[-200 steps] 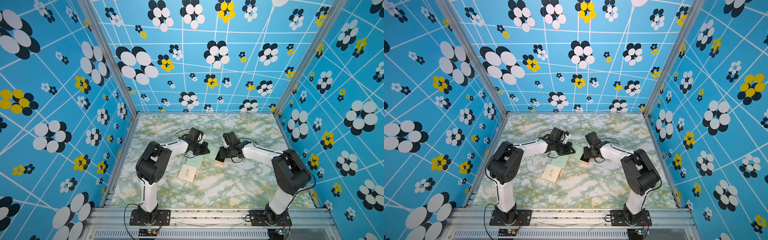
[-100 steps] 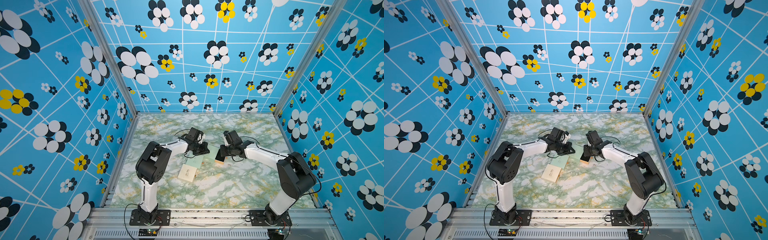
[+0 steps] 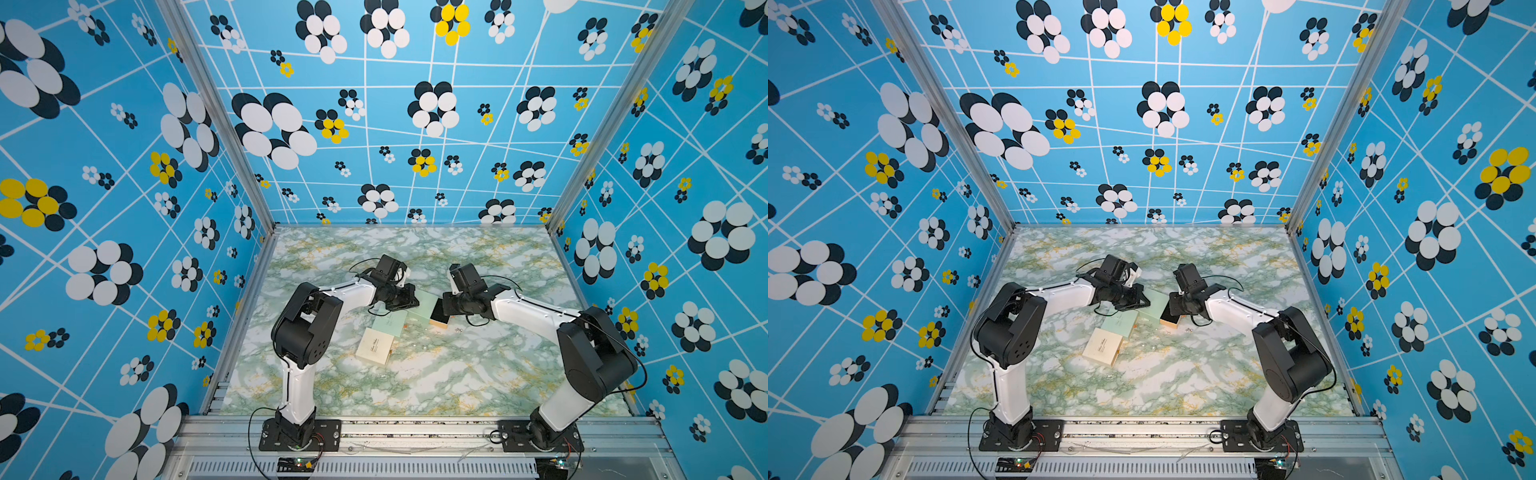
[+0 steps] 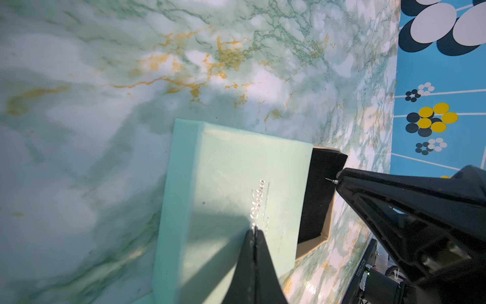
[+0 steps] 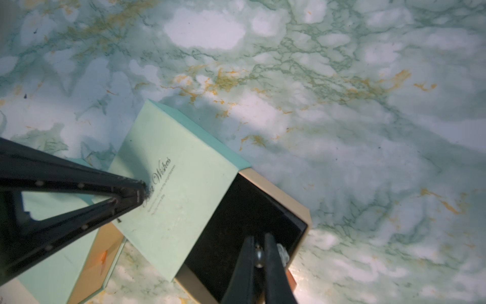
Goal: Take out the earrings from the drawer-style jewelry box
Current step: Pick up the earring from the drawer, then place the earring at the center of the board.
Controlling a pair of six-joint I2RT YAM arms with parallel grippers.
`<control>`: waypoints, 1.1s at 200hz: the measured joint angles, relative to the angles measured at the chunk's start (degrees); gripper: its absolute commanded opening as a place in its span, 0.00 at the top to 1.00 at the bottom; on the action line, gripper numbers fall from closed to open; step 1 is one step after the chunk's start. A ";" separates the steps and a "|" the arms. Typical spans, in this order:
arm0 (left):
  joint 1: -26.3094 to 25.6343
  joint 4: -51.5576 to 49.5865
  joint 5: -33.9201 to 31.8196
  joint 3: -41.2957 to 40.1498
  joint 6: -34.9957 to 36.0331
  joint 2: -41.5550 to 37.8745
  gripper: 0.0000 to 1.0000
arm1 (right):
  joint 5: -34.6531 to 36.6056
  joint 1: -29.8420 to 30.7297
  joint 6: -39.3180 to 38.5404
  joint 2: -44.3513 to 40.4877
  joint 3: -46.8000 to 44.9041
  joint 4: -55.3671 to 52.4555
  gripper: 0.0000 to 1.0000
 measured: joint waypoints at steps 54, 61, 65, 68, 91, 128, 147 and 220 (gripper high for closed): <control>0.00 0.04 0.02 -0.07 0.00 0.00 1.00 | 1.86 0.00 1.33 -6.88 -4.52 1.31 0.94; 0.02 0.07 0.04 -0.11 0.00 0.00 1.00 | 2.23 0.00 1.51 -7.54 -5.03 1.29 0.94; 0.02 0.09 0.07 -0.11 0.00 0.00 1.00 | 2.47 -0.02 1.70 -7.91 -5.35 1.25 0.94; 0.02 0.09 0.11 -0.11 0.00 0.00 1.00 | 2.64 -0.02 1.77 -8.13 -5.55 1.25 0.94; 0.04 0.46 0.22 -0.39 0.00 -0.04 1.00 | 3.28 -0.28 2.91 -9.40 -7.61 1.25 0.94; 0.09 0.72 0.22 -0.55 0.00 -0.11 1.00 | 3.23 -1.57 4.11 -9.60 -10.78 0.70 0.93; 0.09 0.96 0.22 -0.74 0.00 -0.28 1.00 | 3.02 -1.92 4.50 -8.83 -10.93 0.72 0.93; 0.09 1.07 0.17 -1.03 0.00 -0.44 1.00 | 2.08 -2.19 5.86 -6.19 -12.41 1.33 0.84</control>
